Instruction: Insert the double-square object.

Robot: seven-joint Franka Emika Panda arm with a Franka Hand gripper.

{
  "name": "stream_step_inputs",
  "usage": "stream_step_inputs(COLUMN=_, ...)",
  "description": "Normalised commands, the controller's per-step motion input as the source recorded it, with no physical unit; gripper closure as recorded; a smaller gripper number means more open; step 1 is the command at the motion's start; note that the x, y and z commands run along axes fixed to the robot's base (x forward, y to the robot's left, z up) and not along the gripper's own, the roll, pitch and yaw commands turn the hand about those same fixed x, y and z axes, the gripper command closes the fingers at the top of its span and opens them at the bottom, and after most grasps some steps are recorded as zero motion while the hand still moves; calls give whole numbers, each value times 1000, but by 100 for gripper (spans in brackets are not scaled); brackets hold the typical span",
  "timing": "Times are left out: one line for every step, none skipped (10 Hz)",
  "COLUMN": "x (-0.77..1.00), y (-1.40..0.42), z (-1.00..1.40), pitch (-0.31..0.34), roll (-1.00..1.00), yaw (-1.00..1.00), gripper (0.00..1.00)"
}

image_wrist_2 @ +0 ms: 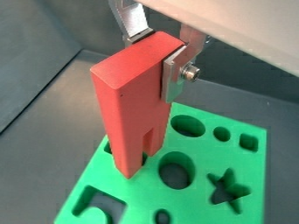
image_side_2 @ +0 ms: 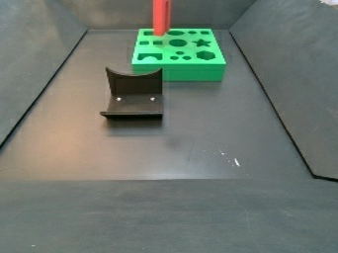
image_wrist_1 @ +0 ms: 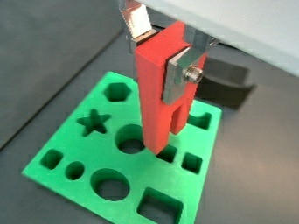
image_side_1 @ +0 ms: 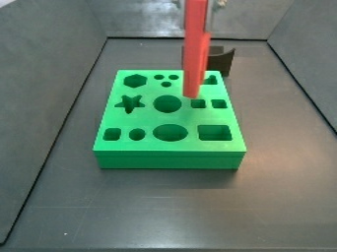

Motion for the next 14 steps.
stream_step_inputs(x=317, y=31, z=0, pitch=0, roll=-143, yaw=-874, gripper=100)
stream_step_inputs(x=317, y=31, z=0, pitch=0, roll=-150, yaw=-869, gripper=100)
stream_step_inputs(x=314, y=31, z=0, pitch=0, roll=-146, yaw=-869, gripper=100)
stream_step_inputs(x=266, y=34, z=0, pitch=0, roll=-107, yaw=-900, gripper=100)
stream_step_inputs(x=206, y=66, z=-151, pitch=0, roll=-37, yaw=-954, gripper=100)
stream_step_inputs(x=177, y=77, z=-206, pitch=0, roll=-13, yaw=-974, gripper=100)
stream_step_inputs(x=163, y=77, z=-229, pitch=0, roll=-6, yaw=-986, gripper=100)
stream_step_inputs(x=129, y=66, z=-251, pitch=0, roll=0, yaw=-1000, gripper=100)
stream_step_inputs(x=86, y=29, z=-249, pitch=0, roll=0, yaw=-1000, gripper=100)
stream_step_inputs(x=54, y=0, z=-211, pitch=0, roll=-7, yaw=-1000, gripper=100)
stream_step_inputs(x=34, y=0, z=-189, pitch=0, roll=-10, yaw=-1000, gripper=100)
stream_step_inputs(x=6, y=0, z=-186, pitch=0, roll=-7, yaw=-1000, gripper=100)
stream_step_inputs(x=0, y=0, z=-171, pitch=0, roll=-3, yaw=-1000, gripper=100)
stream_step_inputs(x=0, y=0, z=-120, pitch=0, roll=0, yaw=-1000, gripper=100)
